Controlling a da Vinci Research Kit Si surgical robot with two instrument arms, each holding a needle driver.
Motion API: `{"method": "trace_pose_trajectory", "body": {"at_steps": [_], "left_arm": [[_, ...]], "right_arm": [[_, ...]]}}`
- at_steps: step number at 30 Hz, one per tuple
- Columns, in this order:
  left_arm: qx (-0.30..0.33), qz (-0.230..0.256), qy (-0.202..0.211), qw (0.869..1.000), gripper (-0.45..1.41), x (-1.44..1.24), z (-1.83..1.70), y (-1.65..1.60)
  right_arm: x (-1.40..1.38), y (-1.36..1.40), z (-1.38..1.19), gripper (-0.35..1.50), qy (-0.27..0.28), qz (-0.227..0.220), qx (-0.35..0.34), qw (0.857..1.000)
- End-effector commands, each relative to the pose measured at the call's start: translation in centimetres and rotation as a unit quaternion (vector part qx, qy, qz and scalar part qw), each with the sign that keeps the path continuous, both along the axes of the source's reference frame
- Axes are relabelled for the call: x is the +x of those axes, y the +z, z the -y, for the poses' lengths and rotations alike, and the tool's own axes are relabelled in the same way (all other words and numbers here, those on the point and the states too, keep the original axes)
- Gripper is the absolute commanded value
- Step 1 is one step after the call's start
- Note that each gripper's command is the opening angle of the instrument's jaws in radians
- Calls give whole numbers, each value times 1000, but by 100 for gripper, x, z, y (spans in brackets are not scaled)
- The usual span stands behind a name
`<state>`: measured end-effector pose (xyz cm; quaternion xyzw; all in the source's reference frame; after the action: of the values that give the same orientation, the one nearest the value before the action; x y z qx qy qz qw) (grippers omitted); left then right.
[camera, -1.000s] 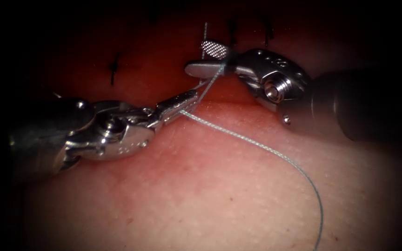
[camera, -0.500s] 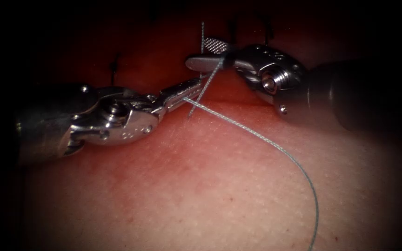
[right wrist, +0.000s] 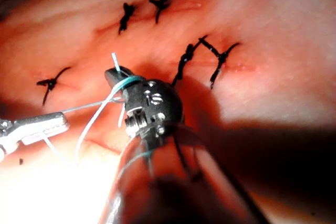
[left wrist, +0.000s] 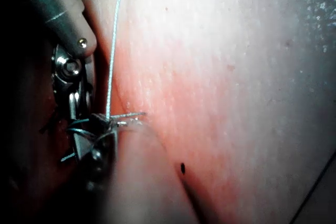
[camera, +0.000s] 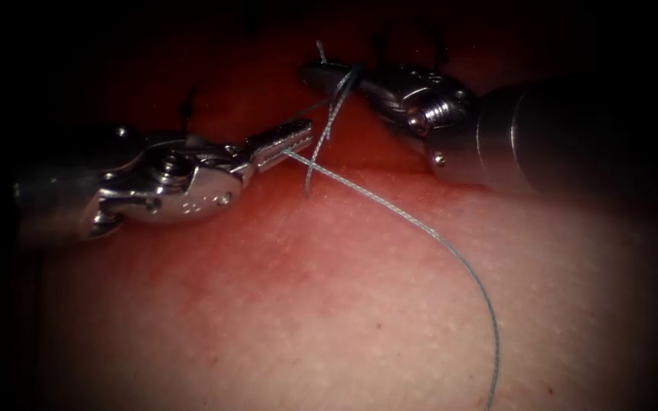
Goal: Wound Closure
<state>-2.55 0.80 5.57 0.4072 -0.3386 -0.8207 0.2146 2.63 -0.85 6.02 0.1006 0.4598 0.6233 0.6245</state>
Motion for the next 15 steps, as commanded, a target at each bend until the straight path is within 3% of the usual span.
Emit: {"method": "trace_pose_trajectory", "body": {"at_steps": [1, 5, 10, 15], "left_arm": [[10, 3, -5, 1000, -45, 2, -9, 4], [60, 9, -34, 998, -45, 32, -32, 2], [113, 25, -58, 992, -45, 60, -69, 13], [156, 43, -92, 983, -45, 66, -113, 51]], "right_arm": [[9, -9, 2, -35, 14, -12, -14, 1000], [14, -40, 16, -35, -3, 0, -63, 998], [23, -57, 31, -35, -16, 30, -92, 995], [33, -64, 62, -35, -27, 107, -75, 991]]}}
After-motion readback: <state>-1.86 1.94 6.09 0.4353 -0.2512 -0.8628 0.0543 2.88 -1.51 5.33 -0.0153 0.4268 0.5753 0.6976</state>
